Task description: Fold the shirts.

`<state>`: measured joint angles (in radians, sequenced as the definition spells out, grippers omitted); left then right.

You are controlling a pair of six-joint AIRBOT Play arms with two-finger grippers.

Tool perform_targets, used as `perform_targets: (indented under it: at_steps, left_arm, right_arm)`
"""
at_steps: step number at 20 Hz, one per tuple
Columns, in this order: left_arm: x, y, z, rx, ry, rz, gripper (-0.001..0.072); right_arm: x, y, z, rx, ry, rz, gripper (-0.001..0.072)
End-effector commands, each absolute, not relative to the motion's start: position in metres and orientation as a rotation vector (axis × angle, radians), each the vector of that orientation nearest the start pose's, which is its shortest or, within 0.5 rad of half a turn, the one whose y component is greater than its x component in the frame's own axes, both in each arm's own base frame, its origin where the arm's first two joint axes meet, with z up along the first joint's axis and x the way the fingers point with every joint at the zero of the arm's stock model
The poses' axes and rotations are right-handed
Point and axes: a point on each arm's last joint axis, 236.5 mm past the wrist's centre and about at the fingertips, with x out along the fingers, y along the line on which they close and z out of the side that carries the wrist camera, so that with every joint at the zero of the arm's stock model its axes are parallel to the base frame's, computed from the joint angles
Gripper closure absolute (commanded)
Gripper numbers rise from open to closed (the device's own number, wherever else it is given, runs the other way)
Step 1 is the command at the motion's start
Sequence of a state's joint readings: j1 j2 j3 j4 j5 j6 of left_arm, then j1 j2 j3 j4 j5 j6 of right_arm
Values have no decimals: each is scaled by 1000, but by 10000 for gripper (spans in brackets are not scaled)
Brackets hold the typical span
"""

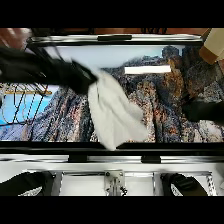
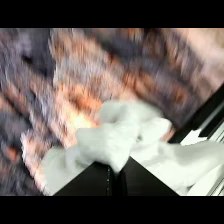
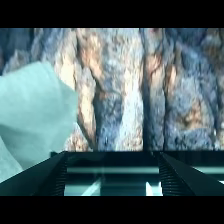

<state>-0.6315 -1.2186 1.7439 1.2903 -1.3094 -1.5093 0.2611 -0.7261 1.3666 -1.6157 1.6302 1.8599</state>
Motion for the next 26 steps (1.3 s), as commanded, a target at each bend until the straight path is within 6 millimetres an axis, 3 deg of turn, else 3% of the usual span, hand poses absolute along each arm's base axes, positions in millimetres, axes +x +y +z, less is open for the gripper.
perform_targets:
  at_steps: [1, 4, 6, 8, 11, 15, 19, 21, 22, 24, 26]
  left_arm:
    - [289, -263, 140, 308, 1098, -701, 674]
    - [274, -224, 62, 419, 1286, -593, 674]
    - [267, -210, 39, 427, 1351, -566, 674]
    - [265, -202, 29, 422, 1380, -547, 674]
    - [266, -201, 29, 417, 1382, -541, 673]
    - [266, -201, 29, 417, 1382, -541, 673]
    - [269, -203, 29, 408, 1366, -541, 673]
    - [269, -202, 30, 413, 1368, -539, 673]
    - [270, -200, 30, 421, 1363, -532, 674]
    - [283, -189, 42, 464, 1320, -489, 674]
    - [310, -173, 83, 479, 1222, -416, 674]
  right_arm:
    - [232, 65, 143, 132, 1160, 64, 47]
    - [233, 92, 55, 237, 1273, 98, 47]
    - [227, 114, 10, 327, 1366, 131, 47]
    - [227, 133, -22, 400, 1438, 159, 46]
    - [236, 159, -55, 473, 1525, 210, 47]
    - [222, 192, -92, 560, 1700, 315, 47]
    - [231, 202, -110, 632, 1704, 302, 97]
    - [239, 203, -110, 646, 1674, 294, 551]
    - [242, 202, -108, 643, 1668, 301, 639]
    - [255, 199, -89, 531, 1610, 380, 639]
    - [281, 180, -49, 328, 1486, 412, 640]
